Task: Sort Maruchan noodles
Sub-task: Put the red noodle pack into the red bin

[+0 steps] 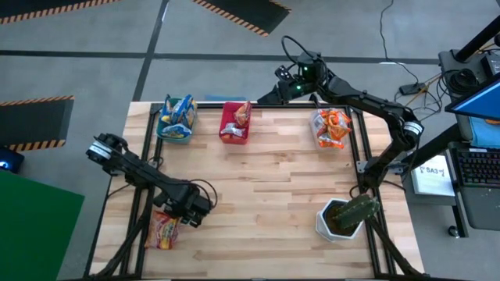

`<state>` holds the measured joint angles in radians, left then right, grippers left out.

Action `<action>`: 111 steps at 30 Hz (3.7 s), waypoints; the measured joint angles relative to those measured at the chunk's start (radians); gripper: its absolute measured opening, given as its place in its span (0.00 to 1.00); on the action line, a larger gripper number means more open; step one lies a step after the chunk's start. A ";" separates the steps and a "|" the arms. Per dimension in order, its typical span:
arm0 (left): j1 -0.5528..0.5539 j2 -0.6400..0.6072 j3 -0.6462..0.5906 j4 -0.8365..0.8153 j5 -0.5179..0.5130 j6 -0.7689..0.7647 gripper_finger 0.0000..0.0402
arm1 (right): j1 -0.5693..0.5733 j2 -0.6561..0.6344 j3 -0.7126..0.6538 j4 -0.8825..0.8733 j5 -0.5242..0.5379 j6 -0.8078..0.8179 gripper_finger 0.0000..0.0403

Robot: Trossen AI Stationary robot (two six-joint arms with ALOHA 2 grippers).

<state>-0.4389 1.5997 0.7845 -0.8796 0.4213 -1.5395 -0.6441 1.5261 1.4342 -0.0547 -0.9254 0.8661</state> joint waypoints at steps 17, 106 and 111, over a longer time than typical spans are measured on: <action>0.143 -0.011 0.160 -0.035 -0.129 0.353 0.00 | 0.000 0.000 0.000 0.000 -0.017 -0.003 0.58; 0.589 0.166 0.062 0.896 -0.403 1.362 0.00 | 0.149 0.454 0.000 -0.590 0.359 -0.460 0.76; 0.589 0.199 0.064 0.915 -0.402 1.346 0.00 | 0.155 0.454 0.000 -0.570 0.289 -0.466 0.75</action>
<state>0.1505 1.7986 0.8486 0.0357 0.0192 -0.1938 -0.4890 1.9797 1.4342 -0.6250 -0.6368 0.4000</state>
